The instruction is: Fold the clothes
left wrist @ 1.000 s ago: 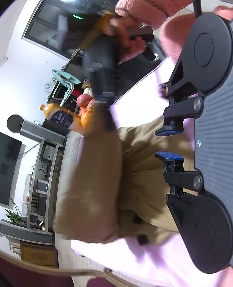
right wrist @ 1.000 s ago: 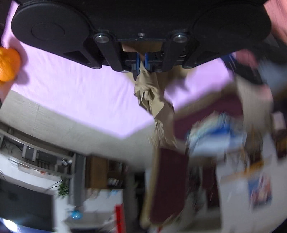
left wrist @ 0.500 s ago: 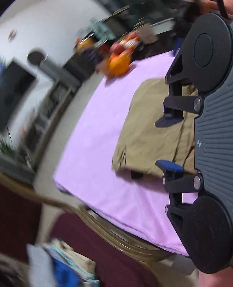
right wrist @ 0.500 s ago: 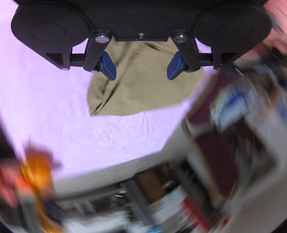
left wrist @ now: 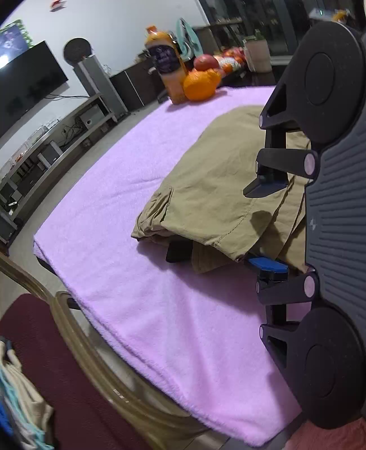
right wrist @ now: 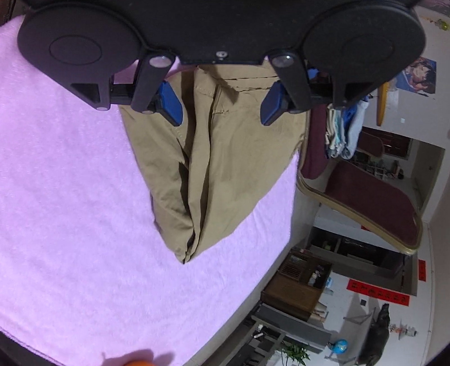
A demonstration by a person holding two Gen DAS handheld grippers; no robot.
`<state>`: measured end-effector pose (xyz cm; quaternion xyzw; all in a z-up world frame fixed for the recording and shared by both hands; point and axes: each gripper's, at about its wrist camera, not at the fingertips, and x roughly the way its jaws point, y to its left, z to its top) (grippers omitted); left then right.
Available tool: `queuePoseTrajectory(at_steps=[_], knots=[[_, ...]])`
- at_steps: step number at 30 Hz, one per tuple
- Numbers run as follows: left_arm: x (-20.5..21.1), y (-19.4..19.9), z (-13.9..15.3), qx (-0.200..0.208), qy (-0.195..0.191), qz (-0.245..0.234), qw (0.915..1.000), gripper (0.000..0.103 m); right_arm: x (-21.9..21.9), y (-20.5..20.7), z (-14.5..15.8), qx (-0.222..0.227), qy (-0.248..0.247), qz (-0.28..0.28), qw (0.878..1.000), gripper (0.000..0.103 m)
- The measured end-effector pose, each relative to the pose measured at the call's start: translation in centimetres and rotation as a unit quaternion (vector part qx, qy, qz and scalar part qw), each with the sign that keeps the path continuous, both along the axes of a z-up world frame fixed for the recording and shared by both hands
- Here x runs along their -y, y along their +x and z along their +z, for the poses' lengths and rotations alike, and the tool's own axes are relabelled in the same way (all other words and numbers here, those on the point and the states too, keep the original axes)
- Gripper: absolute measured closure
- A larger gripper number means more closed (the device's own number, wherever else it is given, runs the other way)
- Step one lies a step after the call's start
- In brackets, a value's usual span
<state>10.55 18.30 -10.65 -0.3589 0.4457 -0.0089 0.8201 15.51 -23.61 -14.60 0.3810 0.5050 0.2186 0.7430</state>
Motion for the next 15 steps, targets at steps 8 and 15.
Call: queuePoseTrajectory(at_steps=[8,15], knots=[[-0.4,0.7,-1.8,-0.056,-0.016,0.022,0.998,0.062,-1.7,0.5,-0.9,-0.024,-0.009,0.009,1.0,0.045],[-0.8,1.3,-1.4,-0.034,-0.085,0.005,0.9958,0.062,-1.2,0.5,-1.3,-0.036,0.014,0.008,0.999,0.045]])
